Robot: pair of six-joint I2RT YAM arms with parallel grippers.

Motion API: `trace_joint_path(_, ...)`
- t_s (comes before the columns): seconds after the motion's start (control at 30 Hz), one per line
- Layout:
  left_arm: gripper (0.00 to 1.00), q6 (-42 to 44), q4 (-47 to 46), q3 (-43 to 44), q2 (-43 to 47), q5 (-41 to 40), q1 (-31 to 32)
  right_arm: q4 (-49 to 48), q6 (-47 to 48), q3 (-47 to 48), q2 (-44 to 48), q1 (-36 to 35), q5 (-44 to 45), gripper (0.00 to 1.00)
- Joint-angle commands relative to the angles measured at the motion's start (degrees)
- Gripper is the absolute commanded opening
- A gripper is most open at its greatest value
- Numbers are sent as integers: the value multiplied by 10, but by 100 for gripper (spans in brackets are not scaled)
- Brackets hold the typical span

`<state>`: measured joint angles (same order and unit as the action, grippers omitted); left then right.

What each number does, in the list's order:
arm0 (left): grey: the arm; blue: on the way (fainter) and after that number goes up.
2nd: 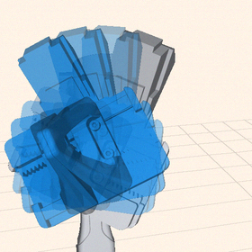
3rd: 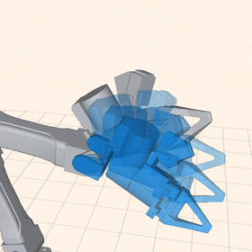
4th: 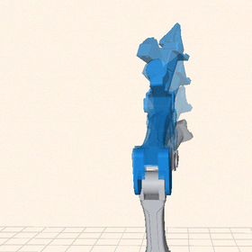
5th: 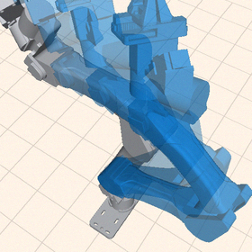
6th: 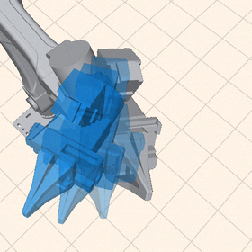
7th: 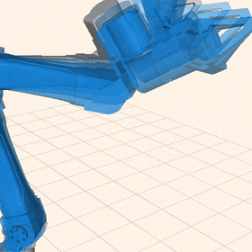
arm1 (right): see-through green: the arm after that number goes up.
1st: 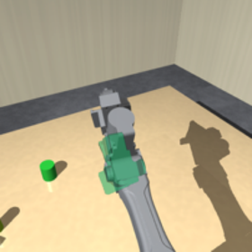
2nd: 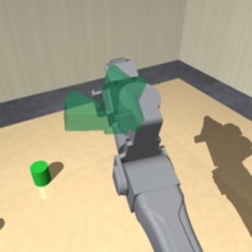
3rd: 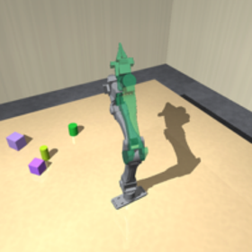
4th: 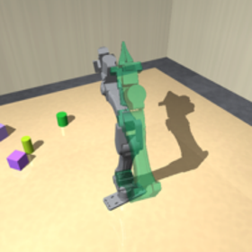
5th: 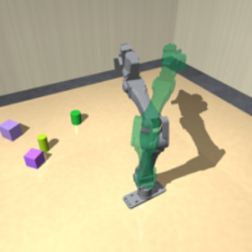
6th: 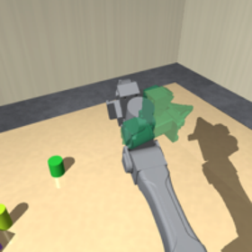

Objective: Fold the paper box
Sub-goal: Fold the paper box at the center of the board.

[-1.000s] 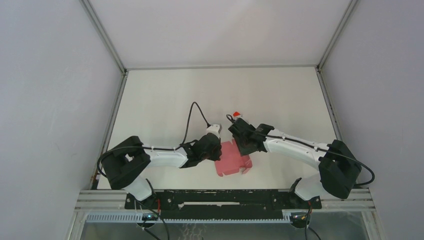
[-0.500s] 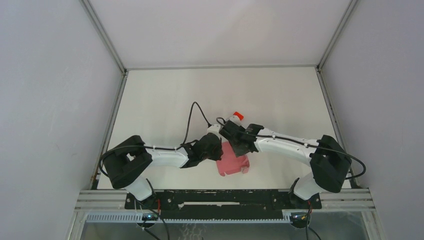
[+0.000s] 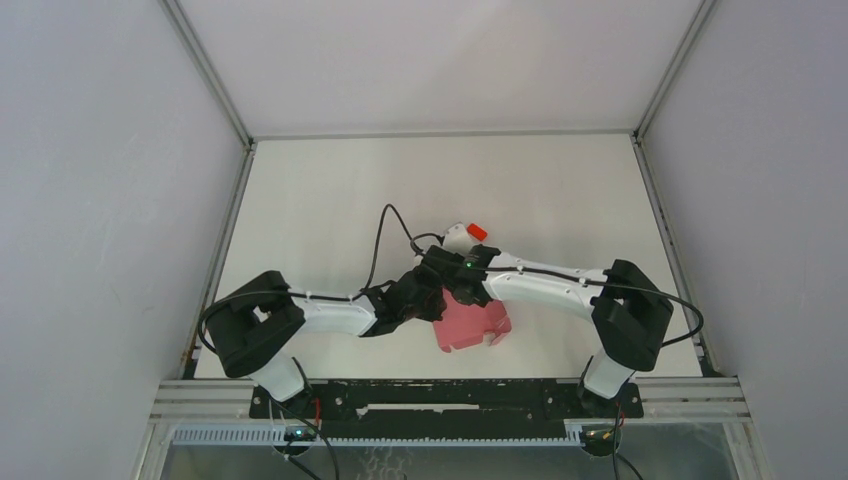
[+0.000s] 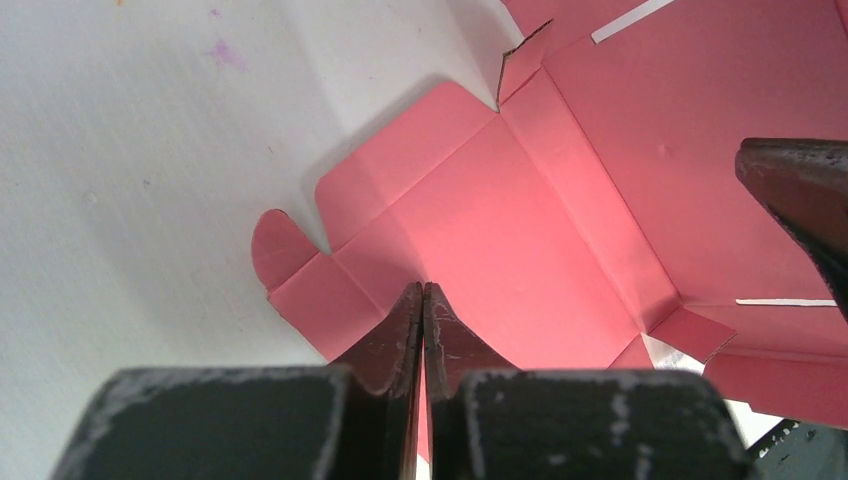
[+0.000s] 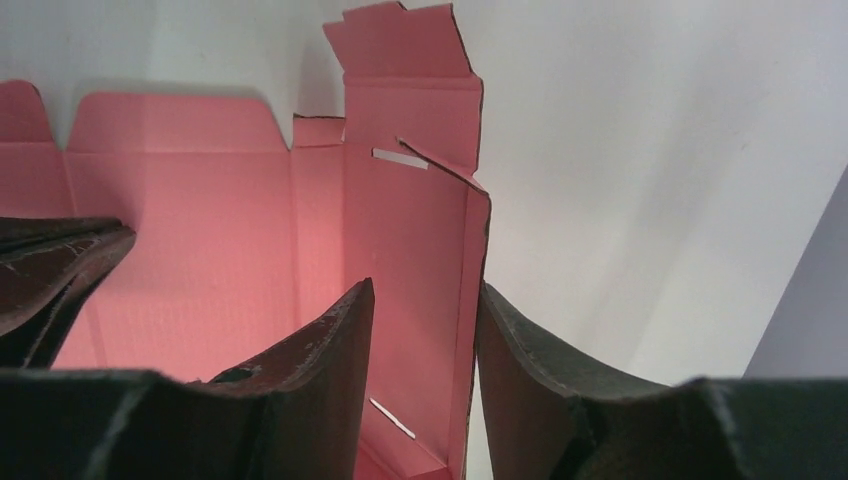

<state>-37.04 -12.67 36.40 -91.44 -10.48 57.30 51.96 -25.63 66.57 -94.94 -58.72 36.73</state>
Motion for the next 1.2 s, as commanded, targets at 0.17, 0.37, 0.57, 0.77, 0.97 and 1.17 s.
trace_joint_path(0.17,6,13,39,-17,-11,16,2,-7,3,8,27,-21,-12,49)
trace_joint_path(0.37,6,14,39,-18,-12,16,1,-29,9,-4,46,-12,-60,46)
trace_joint_path(0.57,6,14,39,-18,-13,17,1,-46,7,-26,87,7,-98,45)
trace_joint_path(0.77,6,15,39,-14,-15,18,1,-68,12,-49,125,30,-139,45)
trace_joint_path(0.97,6,15,40,-16,-18,18,1,-98,9,-89,170,66,-193,49)
trace_joint_path(1.17,6,14,37,-16,-22,20,0,-149,7,-155,261,145,-306,47)
